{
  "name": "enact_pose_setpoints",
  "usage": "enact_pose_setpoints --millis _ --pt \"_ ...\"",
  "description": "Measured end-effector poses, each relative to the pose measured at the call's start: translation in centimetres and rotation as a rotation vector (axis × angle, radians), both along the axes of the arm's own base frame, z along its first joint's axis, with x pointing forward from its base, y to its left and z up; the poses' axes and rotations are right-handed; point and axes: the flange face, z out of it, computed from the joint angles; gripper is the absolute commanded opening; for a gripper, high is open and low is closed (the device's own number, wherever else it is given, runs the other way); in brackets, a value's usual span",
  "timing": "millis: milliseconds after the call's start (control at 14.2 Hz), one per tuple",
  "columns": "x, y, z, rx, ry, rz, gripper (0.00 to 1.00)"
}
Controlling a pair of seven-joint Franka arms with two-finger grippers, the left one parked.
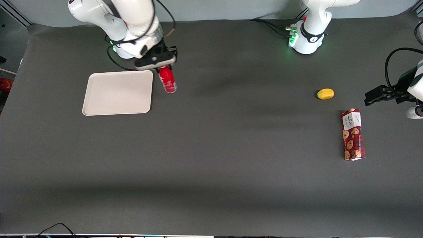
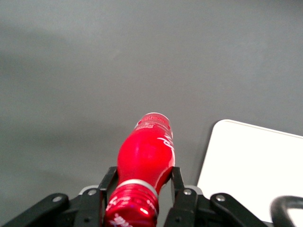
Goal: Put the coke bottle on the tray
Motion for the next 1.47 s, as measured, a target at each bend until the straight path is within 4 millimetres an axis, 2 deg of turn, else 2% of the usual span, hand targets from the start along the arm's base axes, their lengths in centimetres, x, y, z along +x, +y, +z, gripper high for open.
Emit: enact_pose_setpoints --millis 140,281,351,491,702,842,912,1193,1474 --pt "0.5 -1.3 1.6 0.006 0.008 0.004 0.0" --pt "1.0 -2.9 1.3 0.002 0.022 0.036 0.0" --pt "1.6 -4.9 0.5 0.004 0.031 0.057 0.0" --pt "3.1 -11.1 -1.7 0.012 0.044 0.091 0.0" --pt "4.8 -22.2 -4.7 0.006 0.075 0.126 0.0" --pt "5.4 -27.6 -5.9 0.007 0.085 0.124 0.0" --pt "5.4 -31.0 -7.2 0.012 0.081 0.132 0.0" --pt "4.1 -38.1 -11.9 -0.011 0.107 0.136 0.0" --pt "2.4 -45.8 -15.3 -0.032 0.052 0.097 0.0"
